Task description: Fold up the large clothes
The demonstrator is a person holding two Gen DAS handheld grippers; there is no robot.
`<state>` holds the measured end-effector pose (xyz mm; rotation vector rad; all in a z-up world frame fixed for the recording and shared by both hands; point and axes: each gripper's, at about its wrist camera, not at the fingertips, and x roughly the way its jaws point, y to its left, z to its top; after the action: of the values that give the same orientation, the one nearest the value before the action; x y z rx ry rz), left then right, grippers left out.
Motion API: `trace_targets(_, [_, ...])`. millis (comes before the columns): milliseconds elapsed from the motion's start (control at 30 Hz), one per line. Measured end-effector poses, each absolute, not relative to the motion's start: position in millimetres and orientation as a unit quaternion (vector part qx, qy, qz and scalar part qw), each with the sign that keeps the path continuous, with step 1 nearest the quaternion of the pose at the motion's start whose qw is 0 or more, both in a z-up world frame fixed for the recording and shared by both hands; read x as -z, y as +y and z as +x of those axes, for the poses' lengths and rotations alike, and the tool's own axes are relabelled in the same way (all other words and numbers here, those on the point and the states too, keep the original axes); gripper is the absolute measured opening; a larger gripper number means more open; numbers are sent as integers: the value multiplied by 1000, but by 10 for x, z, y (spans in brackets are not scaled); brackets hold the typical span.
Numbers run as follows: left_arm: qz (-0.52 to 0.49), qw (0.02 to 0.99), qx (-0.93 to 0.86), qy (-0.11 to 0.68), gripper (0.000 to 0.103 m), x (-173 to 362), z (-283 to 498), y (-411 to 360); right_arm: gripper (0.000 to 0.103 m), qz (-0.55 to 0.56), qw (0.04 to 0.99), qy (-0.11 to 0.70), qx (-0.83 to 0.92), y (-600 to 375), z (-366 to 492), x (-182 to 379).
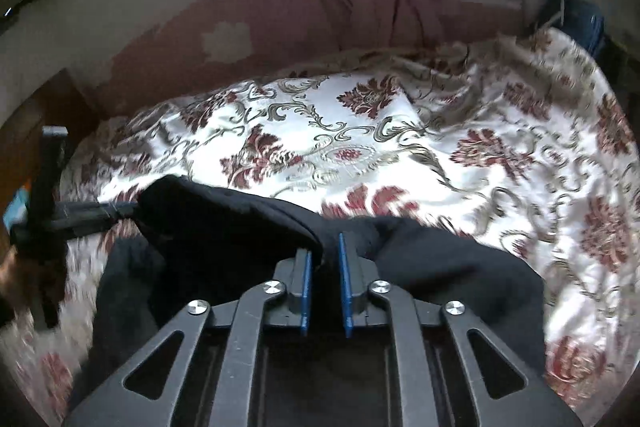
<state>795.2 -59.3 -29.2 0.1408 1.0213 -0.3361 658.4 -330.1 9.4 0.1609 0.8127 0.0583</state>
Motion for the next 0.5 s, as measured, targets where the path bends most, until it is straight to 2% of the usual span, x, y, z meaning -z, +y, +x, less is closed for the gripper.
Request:
trace_targets(100, [37,868,180,461,7,193,7607,-382,5,59,912,405,-30,-3311,6270,-54])
trace_targets(200, [63,862,198,463,7,238,7213,-376,4,37,892,450,-15,-3316,6135,190])
trace_targets(300, [96,833,215,500,6,485,6965,-473,3,37,868,495,-3,-3360,6147,504])
trace_targets(400, [141,806,213,534,6,795,6898,-641,2,42,863,503,8,-3368,6174,708])
trace_targets(500, [136,796,195,556,6,1021,7004,-724,0,29,863,504,23,-3358,6234,798])
